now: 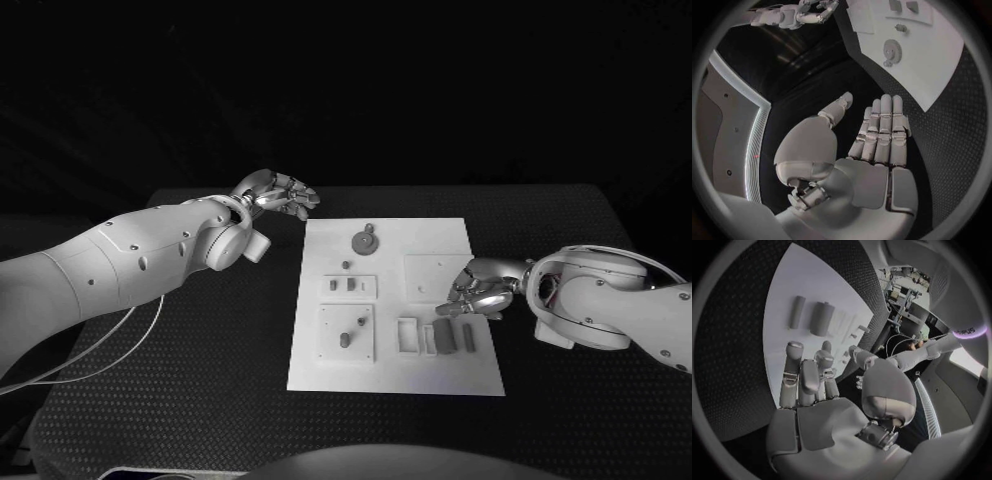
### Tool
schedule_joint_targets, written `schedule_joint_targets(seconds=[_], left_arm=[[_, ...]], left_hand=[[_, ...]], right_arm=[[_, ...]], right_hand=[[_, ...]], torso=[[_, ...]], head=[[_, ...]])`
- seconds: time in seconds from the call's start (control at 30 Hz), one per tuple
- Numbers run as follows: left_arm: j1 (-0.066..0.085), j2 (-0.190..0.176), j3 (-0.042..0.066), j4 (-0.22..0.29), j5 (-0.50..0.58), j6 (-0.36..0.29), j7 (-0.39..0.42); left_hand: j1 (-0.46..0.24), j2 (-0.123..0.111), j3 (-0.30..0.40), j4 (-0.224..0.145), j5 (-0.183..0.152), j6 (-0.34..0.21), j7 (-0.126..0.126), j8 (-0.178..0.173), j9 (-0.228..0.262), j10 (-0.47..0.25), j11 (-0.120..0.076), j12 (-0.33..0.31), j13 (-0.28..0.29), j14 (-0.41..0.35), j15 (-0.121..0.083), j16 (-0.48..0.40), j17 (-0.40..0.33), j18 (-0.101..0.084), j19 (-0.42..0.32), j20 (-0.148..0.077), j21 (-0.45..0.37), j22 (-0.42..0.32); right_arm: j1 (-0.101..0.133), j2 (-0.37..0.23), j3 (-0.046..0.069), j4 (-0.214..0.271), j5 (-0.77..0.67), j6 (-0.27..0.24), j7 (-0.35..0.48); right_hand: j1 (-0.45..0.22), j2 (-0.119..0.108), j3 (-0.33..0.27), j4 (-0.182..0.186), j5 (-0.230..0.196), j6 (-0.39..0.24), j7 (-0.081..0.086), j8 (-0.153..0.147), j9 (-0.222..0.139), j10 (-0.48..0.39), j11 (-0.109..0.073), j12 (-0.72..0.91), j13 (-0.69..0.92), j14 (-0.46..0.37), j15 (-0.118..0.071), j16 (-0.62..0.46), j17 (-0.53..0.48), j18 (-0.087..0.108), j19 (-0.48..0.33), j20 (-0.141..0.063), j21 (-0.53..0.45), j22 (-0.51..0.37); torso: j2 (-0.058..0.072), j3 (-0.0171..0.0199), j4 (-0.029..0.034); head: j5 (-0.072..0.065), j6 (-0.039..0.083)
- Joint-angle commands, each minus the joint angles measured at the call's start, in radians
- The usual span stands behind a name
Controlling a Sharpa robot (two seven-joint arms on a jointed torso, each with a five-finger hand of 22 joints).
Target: Assemble the parts on the task board
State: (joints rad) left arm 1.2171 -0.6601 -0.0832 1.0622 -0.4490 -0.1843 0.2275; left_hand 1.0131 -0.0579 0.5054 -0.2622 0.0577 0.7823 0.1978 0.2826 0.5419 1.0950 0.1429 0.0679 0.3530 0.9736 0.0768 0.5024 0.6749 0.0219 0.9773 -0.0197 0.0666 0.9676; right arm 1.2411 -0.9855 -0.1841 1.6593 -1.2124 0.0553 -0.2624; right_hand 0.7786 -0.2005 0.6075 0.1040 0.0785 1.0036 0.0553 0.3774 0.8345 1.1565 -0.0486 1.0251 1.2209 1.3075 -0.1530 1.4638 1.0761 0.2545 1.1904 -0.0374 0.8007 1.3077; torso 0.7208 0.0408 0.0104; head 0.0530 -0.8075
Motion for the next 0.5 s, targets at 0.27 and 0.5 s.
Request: schedule_joint_targets(seconds=[0.27,0.5], left_arm=[[-0.002,0.003,0.001,0.005,0.008,0.01,0.01],[-0.002,-0.001,0.001,0.01,0.008,0.014,0.008]], left_hand=[[-0.007,0.004,-0.005,0.001,0.0,0.005,0.005,0.003,0.001,0.003,-0.003,0.004,0.001,0.007,0.004,-0.008,0.003,0.006,0.001,0.001,0.003,-0.002],[-0.008,0.004,-0.006,0.001,0.0,0.004,0.005,0.003,0.0,0.002,-0.003,0.004,0.001,0.007,0.004,-0.009,0.004,0.006,0.001,0.001,0.003,-0.002]], right_arm=[[-0.002,-0.01,-0.028,0.016,0.03,0.046,-0.133],[-0.005,0.0,-0.035,-0.005,-0.01,0.051,-0.147]], right_hand=[[-0.072,0.046,-0.018,0.04,-0.002,0.041,0.0,-0.033,-0.02,0.025,-0.007,0.007,-0.011,0.036,-0.007,0.02,0.056,0.007,0.005,-0.016,0.018,0.023],[-0.09,0.001,-0.008,0.05,0.002,0.047,0.0,-0.054,-0.03,0.026,-0.005,0.008,-0.013,0.041,-0.006,0.021,0.069,0.007,0.004,-0.02,0.022,0.021]], torso=[[0.001,-0.002,0.0027],[0.001,-0.0025,0.0036]], head=[[-0.016,-0.004],[-0.022,-0.006]])
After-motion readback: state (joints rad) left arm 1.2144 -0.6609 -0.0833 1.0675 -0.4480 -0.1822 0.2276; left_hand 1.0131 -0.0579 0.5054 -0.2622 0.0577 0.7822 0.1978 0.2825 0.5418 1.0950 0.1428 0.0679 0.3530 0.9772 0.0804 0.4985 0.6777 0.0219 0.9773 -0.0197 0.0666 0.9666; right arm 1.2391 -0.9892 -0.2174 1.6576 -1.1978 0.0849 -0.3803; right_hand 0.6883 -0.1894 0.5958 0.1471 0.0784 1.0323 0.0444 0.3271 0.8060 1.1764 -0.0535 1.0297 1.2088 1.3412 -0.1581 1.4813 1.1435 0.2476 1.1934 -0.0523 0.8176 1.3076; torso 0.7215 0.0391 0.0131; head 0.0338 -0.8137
